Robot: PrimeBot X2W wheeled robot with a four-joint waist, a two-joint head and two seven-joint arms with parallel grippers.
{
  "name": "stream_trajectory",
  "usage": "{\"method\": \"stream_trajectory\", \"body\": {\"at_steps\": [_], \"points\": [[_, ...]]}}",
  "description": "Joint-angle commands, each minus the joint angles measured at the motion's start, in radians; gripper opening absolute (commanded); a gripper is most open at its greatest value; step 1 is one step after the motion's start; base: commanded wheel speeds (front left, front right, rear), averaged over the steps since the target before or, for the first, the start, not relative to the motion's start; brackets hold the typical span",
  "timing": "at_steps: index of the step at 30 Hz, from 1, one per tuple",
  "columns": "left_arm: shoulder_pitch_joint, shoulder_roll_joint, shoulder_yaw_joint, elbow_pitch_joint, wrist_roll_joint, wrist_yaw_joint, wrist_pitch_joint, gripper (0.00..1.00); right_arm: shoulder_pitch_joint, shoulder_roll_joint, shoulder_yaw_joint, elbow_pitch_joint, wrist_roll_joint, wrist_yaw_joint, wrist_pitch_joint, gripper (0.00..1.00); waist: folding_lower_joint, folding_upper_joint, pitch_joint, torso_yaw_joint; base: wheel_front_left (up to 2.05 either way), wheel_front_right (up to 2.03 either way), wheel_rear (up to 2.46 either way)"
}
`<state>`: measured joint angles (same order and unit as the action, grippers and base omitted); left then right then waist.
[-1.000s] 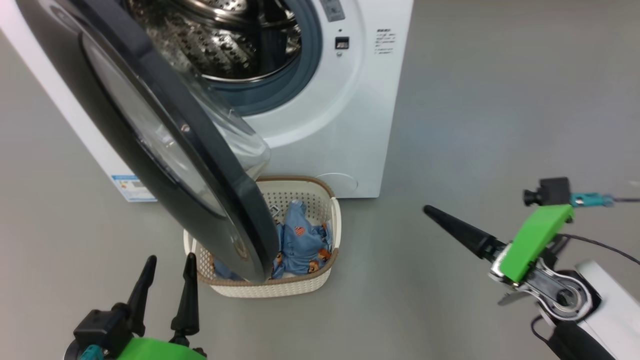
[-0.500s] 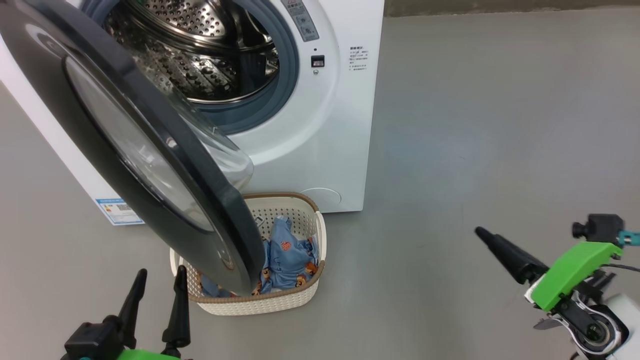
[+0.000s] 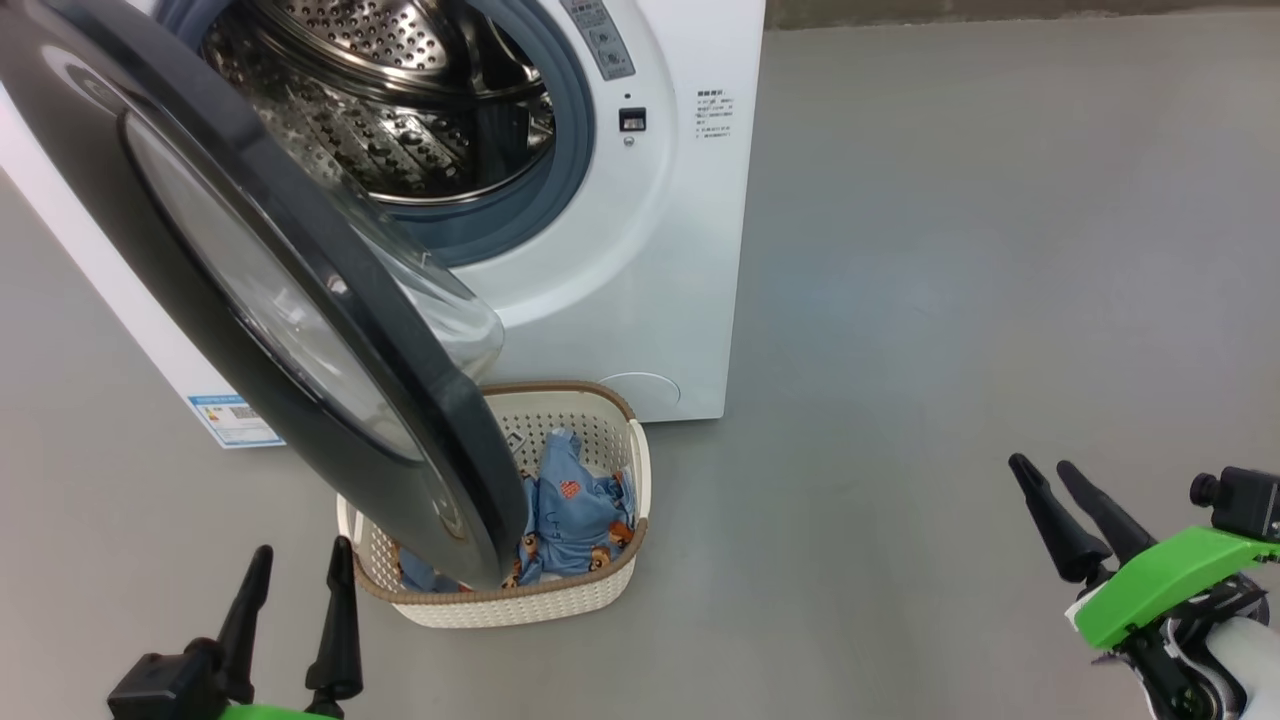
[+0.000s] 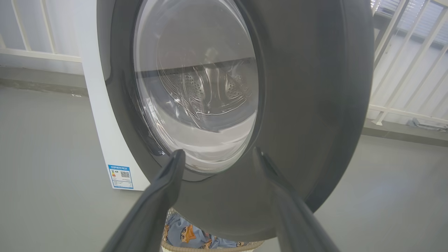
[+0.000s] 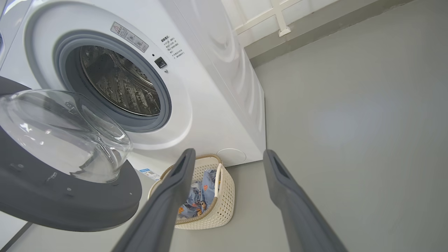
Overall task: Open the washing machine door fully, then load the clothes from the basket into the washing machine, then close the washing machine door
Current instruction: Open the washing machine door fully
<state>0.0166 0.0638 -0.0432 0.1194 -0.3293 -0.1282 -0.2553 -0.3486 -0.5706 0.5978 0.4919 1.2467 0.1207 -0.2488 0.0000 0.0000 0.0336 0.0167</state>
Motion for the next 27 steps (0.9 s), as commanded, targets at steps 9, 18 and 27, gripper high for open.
{"method": "stream_trajectory", "body": {"at_steps": [9, 18, 27], "points": [[-0.037, 0.009, 0.054, -0.026, 0.006, -0.002, -0.006, 1.00, 0.039, 0.051, -0.249, -0.068, -0.305, 0.010, -0.013, 1.00, 0.0000, 0.0000, 0.012, 0.002, 0.00, 0.00, 0.00], [-0.040, 0.006, 0.060, -0.027, 0.009, -0.002, -0.006, 1.00, 0.126, 0.124, -0.390, -0.139, -0.497, 0.010, -0.013, 1.00, 0.0000, 0.0000, 0.003, 0.009, 0.00, 0.00, 0.00], [-0.041, 0.004, 0.060, -0.022, 0.008, -0.002, -0.006, 1.00, 0.171, 0.144, -0.391, -0.113, -0.531, 0.010, -0.013, 1.00, 0.0000, 0.0000, 0.001, 0.013, 0.00, 0.00, 0.00]]}}
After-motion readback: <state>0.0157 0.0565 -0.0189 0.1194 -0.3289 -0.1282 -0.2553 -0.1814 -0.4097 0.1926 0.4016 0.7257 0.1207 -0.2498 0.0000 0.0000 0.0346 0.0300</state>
